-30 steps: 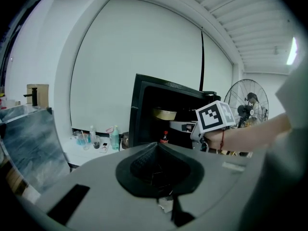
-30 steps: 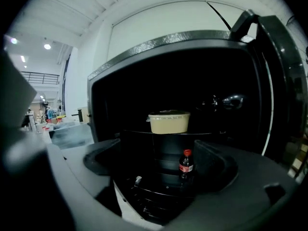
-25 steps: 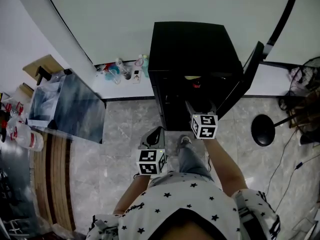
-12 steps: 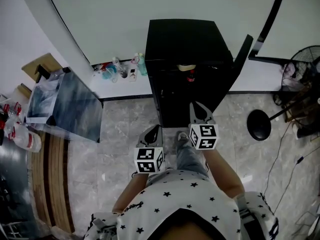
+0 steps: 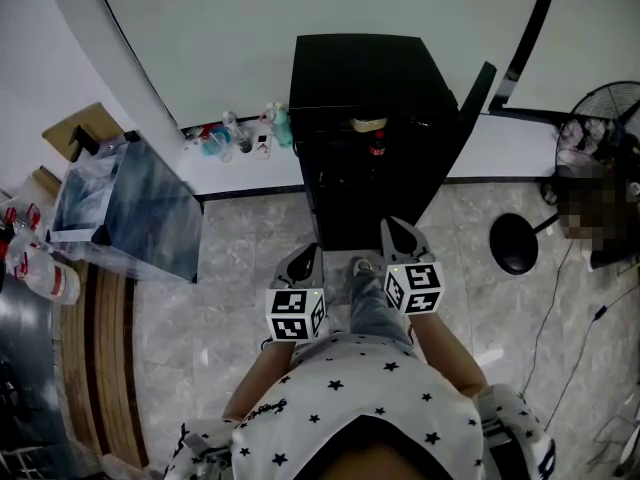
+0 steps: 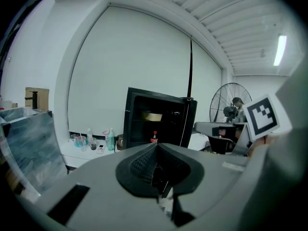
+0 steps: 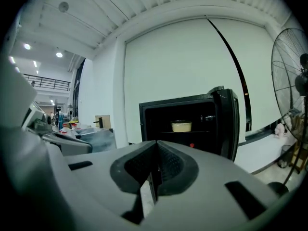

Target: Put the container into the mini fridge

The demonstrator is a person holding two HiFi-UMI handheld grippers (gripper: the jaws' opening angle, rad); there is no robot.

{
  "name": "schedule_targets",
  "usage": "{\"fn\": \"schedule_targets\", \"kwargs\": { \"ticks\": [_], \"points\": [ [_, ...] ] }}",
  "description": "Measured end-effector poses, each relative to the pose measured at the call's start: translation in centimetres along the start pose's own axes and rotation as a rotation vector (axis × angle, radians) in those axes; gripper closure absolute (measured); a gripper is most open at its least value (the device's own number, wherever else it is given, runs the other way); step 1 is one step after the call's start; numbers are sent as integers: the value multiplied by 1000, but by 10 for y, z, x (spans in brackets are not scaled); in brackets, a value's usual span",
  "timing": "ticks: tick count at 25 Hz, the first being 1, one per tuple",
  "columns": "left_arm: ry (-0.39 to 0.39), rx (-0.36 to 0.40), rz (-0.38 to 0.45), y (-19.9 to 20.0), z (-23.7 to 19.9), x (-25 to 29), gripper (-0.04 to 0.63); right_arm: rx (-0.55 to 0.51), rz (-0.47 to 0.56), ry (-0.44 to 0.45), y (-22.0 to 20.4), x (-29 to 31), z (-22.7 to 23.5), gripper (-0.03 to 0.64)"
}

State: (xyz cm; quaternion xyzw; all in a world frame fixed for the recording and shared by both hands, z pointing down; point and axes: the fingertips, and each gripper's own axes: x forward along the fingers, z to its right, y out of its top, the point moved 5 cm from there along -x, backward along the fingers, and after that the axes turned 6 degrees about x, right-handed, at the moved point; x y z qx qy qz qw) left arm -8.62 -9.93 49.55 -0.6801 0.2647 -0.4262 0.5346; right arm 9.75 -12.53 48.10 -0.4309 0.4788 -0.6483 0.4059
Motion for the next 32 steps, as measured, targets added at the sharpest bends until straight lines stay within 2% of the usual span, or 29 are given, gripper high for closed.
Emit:
{"fn": "schedule_targets", "kwargs": {
  "ticks": [11, 19, 32],
  "points": [
    [0, -21, 12, -2, -5, -7, 583, -25, -18, -11, -4, -18, -12, 624],
    [5, -28, 1, -5, -7, -8, 583, -4, -20, 6, -4, -17, -14, 624],
    [4, -32, -7, -5, -9, -1, 583, 7, -33, 3, -7, -14, -3, 624]
  ]
}}
